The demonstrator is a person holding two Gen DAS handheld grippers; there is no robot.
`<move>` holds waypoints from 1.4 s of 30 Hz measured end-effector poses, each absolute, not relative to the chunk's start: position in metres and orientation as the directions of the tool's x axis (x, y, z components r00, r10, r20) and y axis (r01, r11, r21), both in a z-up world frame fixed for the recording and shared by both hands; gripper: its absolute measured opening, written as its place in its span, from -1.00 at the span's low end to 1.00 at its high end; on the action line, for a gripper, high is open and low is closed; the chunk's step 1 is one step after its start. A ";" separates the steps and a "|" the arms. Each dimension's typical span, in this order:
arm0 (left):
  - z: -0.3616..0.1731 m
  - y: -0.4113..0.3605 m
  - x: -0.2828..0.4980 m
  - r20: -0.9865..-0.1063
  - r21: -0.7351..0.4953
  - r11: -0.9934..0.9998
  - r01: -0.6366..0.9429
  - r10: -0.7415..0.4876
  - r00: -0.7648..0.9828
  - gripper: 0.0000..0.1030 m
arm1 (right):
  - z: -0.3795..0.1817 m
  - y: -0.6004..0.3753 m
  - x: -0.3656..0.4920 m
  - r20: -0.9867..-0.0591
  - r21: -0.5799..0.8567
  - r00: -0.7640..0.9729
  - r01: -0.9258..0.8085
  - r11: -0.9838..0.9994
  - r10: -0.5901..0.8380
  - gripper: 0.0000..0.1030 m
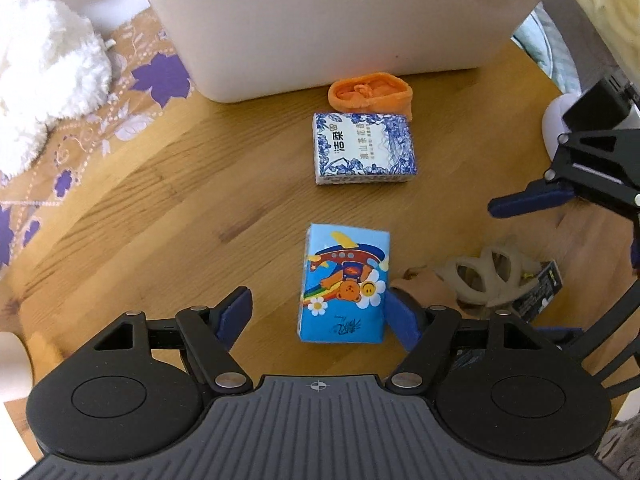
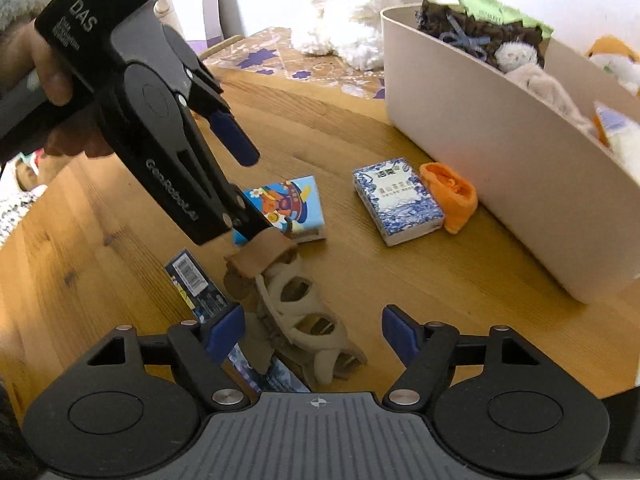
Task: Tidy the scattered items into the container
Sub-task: 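Grasp the blue cartoon tissue pack with the left tool while the right tool grasps the beige plastic clip, then carry the tissue pack and beige clip into the basket and release both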
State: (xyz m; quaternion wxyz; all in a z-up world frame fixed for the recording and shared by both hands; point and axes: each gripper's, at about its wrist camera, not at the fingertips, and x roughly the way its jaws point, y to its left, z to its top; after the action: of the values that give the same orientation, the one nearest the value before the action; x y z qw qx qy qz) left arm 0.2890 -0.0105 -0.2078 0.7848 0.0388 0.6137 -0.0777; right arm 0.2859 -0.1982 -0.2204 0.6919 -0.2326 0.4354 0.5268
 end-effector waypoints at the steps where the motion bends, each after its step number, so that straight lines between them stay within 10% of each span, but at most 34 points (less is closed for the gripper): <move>1: -0.209 -0.011 0.289 -0.969 -0.036 0.985 0.168 -0.075 0.235 0.46 | -0.222 -0.197 0.289 -0.847 0.159 0.050 -0.927 0.341 0.529 0.50; 9: -0.222 -0.016 0.285 -0.975 -0.005 0.982 0.187 -0.047 0.218 0.40 | -0.230 -0.195 0.301 -0.823 0.313 -0.081 -0.890 0.331 0.563 0.11; 13: -0.218 -0.016 0.286 -0.970 -0.012 0.980 0.196 -0.059 0.234 -0.05 | -0.231 -0.200 0.308 -0.805 0.372 -0.108 -0.858 0.353 0.583 -0.09; 28: -0.204 -0.005 0.285 -0.955 -0.095 0.986 0.136 -0.129 0.267 -0.08 | -0.227 -0.219 0.304 -0.789 0.398 -0.123 -0.849 0.349 0.602 -0.10; 42: -0.189 0.001 0.286 -0.937 -0.143 0.985 0.100 -0.167 0.306 -0.08 | -0.204 -0.206 0.272 -0.846 -0.252 0.305 -0.952 0.176 0.437 -0.10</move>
State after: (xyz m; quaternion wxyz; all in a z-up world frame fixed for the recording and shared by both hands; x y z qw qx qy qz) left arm 0.2858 0.0009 -0.1893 0.8076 -0.0286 0.5833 -0.0826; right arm 0.2721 -0.2061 -0.2040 0.6983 -0.4062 0.3167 0.4971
